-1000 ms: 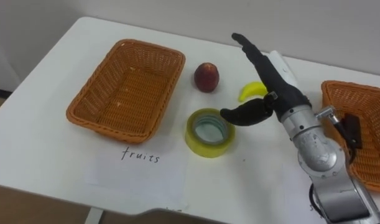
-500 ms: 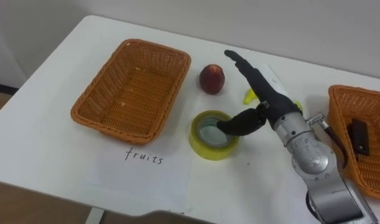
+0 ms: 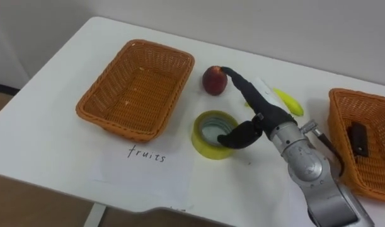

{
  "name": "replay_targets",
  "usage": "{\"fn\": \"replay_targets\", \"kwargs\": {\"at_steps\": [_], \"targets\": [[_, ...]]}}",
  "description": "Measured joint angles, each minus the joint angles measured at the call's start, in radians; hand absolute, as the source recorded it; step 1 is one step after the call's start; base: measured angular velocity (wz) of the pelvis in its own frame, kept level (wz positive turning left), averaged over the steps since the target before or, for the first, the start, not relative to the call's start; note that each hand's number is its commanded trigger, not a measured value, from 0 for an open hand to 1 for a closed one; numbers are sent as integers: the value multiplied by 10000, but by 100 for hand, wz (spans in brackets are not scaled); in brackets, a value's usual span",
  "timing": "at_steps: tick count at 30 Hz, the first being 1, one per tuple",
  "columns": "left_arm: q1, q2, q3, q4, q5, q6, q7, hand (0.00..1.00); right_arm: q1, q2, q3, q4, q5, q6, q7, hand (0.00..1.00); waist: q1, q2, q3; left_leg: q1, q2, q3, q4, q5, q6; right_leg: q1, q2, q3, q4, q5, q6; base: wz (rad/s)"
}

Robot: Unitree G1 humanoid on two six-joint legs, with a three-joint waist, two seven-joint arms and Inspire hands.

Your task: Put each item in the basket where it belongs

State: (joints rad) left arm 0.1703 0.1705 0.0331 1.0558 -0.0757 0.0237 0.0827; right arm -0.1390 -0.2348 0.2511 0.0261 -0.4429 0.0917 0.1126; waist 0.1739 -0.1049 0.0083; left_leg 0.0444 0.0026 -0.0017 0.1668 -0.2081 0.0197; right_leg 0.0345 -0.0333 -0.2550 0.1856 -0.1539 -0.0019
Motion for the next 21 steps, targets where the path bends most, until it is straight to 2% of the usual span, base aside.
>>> {"fn": "replay_targets", "kwargs": {"at_steps": [4, 7, 12, 16, 21], "targets": [[27, -2, -36, -267, -4, 10, 2, 0, 0, 170, 0, 0, -508, 136, 0, 0, -4, -18, 47, -3, 0, -2, -20, 1, 1, -9, 3, 15, -4, 0, 0, 0], [55, -4, -50, -391, -3, 8, -3, 0, 0, 313, 4, -1, -985, 137, 1, 0, -4, -17, 48, -4, 3, -8, -10, 1, 2, -31, 7, 21, -12, 0, 1, 0], [125, -27, -50, -559, -3, 9, -57, 0, 0, 353, 8, -1, -1529, 139, 90, 0, -9, -41, 26, -16, 0, -10, -2, 3, 6, -46, 2, 28, -16, 0, 1, 0], [172, -35, -49, -631, -3, 9, -60, 0, 0, 357, 10, 0, -1523, 160, 232, 0, 2, 7, 58, -9, 1, -8, 3, 5, 8, -45, -2, 28, -22, 0, 1, 0], [177, -63, -49, -638, -3, 10, -62, 0, 0, 359, 6, 0, -1587, 199, 423, 0, -15, 40, 51, -16, 1, -10, 5, 5, 8, -42, -2, 23, -19, -1, 1, 0]]}}
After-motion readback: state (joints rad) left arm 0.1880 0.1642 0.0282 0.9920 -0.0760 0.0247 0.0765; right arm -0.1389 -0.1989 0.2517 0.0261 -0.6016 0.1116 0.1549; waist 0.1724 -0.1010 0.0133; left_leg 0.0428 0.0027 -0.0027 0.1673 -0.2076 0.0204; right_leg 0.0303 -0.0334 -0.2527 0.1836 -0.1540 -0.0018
